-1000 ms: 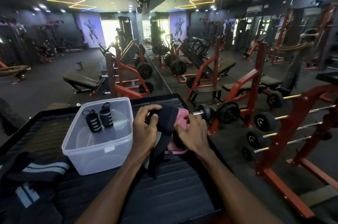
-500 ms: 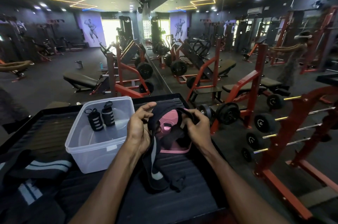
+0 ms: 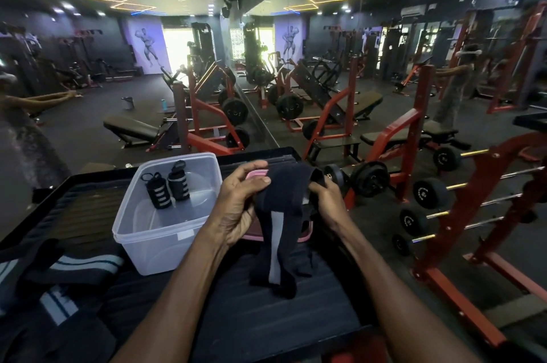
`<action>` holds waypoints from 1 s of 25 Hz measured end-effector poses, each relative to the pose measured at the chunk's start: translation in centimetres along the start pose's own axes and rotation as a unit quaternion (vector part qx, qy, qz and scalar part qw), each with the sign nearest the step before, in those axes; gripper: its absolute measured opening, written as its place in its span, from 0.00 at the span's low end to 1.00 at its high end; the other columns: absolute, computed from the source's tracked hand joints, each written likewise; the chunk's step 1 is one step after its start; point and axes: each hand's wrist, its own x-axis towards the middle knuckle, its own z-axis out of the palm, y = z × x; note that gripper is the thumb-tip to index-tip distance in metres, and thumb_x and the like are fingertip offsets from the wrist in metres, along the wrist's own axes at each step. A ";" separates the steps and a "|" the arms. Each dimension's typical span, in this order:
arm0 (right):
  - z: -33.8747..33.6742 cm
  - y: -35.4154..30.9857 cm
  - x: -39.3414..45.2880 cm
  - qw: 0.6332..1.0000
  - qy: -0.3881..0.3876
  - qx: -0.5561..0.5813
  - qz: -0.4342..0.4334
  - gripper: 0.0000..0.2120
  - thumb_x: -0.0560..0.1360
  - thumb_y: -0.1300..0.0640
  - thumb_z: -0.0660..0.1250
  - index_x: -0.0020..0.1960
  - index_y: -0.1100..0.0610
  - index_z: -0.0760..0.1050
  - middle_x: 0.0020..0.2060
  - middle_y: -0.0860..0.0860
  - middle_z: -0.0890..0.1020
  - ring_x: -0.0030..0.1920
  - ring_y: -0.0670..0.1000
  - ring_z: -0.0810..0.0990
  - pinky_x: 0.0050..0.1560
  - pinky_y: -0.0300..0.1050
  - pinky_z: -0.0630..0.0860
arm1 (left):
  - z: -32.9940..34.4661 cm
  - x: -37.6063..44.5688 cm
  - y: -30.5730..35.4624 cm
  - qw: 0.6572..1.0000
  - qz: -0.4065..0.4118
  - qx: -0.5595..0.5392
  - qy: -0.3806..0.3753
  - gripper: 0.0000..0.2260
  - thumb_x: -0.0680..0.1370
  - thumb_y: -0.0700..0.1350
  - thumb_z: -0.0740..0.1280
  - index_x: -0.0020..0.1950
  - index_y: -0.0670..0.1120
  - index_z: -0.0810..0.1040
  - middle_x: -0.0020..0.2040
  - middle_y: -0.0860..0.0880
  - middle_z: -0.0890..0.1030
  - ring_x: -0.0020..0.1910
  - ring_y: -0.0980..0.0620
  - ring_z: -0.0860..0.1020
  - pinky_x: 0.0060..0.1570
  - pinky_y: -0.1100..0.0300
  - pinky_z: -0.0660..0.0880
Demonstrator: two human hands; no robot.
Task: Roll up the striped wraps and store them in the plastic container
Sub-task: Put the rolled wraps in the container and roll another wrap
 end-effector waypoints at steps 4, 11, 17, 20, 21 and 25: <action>-0.3 0.8 -2.2 0.993 0.003 -0.115 -0.003 0.10 0.71 0.57 0.74 0.49 0.51 0.75 0.45 0.51 0.84 0.46 0.52 0.84 0.45 0.47 0.80 | 0.7 0.1 0.6 0.997 0.058 -0.018 0.040 0.12 0.77 0.29 0.63 0.54 0.42 0.78 0.40 0.46 0.84 0.37 0.52 0.83 0.37 0.61 0.82; 0.0 -2.2 -8.7 0.974 -0.123 0.072 -0.178 0.06 0.74 0.52 0.68 0.44 0.55 0.81 0.39 0.52 0.81 0.40 0.52 0.78 0.42 0.48 0.72 | 3.7 1.0 2.5 0.972 0.115 0.068 0.193 0.10 0.75 0.32 0.69 0.39 0.47 0.82 0.40 0.46 0.84 0.40 0.48 0.81 0.44 0.54 0.80; 0.6 -7.0 -10.1 0.958 -0.217 -0.001 -0.187 0.12 0.78 0.68 0.66 0.61 0.63 0.76 0.53 0.52 0.84 0.55 0.48 0.83 0.55 0.42 0.78 | 4.0 0.3 4.7 0.971 0.075 0.090 0.206 0.07 0.76 0.36 0.67 0.41 0.42 0.83 0.37 0.43 0.83 0.33 0.49 0.80 0.32 0.62 0.78; 0.9 -10.8 -9.7 0.962 -0.202 0.050 -0.180 0.15 0.72 0.61 0.69 0.58 0.62 0.73 0.48 0.56 0.84 0.49 0.52 0.83 0.50 0.47 0.79 | 3.6 -1.9 4.6 0.955 0.059 0.222 0.189 0.11 0.76 0.37 0.65 0.35 0.45 0.80 0.28 0.49 0.81 0.31 0.52 0.80 0.29 0.62 0.75; 1.0 -11.7 -9.5 0.962 -0.209 0.090 -0.148 0.17 0.69 0.62 0.70 0.58 0.61 0.73 0.45 0.54 0.84 0.46 0.51 0.83 0.46 0.47 0.80 | 3.2 -2.5 4.4 0.935 0.070 0.310 0.159 0.12 0.76 0.38 0.65 0.34 0.48 0.80 0.29 0.49 0.81 0.34 0.49 0.81 0.32 0.59 0.75; 0.8 -13.8 -8.6 0.938 -0.260 0.214 -0.087 0.33 0.64 0.73 0.68 0.68 0.60 0.68 0.44 0.57 0.79 0.44 0.54 0.81 0.43 0.48 0.82 | 1.9 -3.9 3.8 0.828 0.104 0.548 0.062 0.13 0.76 0.39 0.67 0.32 0.51 0.76 0.30 0.54 0.78 0.33 0.51 0.74 0.32 0.60 0.67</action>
